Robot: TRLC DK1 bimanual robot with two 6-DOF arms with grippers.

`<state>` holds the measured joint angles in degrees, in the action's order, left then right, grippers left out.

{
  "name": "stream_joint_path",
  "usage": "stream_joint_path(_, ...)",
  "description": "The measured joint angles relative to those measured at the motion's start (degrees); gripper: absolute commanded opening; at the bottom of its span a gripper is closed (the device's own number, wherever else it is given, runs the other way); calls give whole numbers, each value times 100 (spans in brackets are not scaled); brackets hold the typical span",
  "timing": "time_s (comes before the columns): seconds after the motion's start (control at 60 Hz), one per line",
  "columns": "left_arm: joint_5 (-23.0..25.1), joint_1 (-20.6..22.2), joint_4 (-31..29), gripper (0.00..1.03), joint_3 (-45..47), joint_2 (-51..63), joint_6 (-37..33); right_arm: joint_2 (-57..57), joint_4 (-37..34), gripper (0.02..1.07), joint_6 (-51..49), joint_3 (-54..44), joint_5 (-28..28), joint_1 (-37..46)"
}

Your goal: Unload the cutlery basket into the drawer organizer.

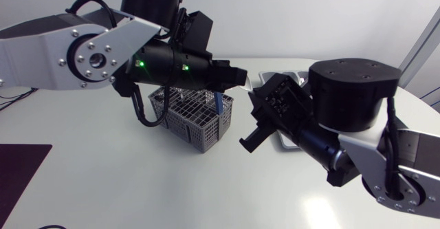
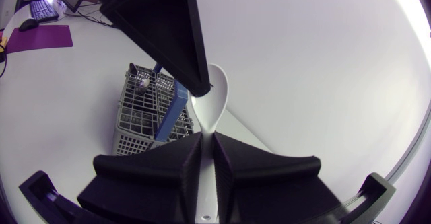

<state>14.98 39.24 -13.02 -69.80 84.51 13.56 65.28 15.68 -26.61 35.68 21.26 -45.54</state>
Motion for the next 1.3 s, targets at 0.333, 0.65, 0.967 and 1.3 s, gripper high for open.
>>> stream_joint_path(0.333, 48, 7, 2, 7, 0, -4, 2, -118, -9, 12, -17, -46, -44, 0)
stream_joint_path(0.65, 94, -92, 4, 78, 0, -52, 0, -393, -122, 12, -90, -315, -205, 0)
stream_joint_path(0.967, 103, -1051, -24, 80, 0, -566, -199, -1569, -1038, 12, -490, -811, -1812, 1281)
stream_joint_path(1.3, -689, -1622, -564, 80, 98, -603, -960, -1915, -2199, 12, -2004, -844, -4212, 3560)
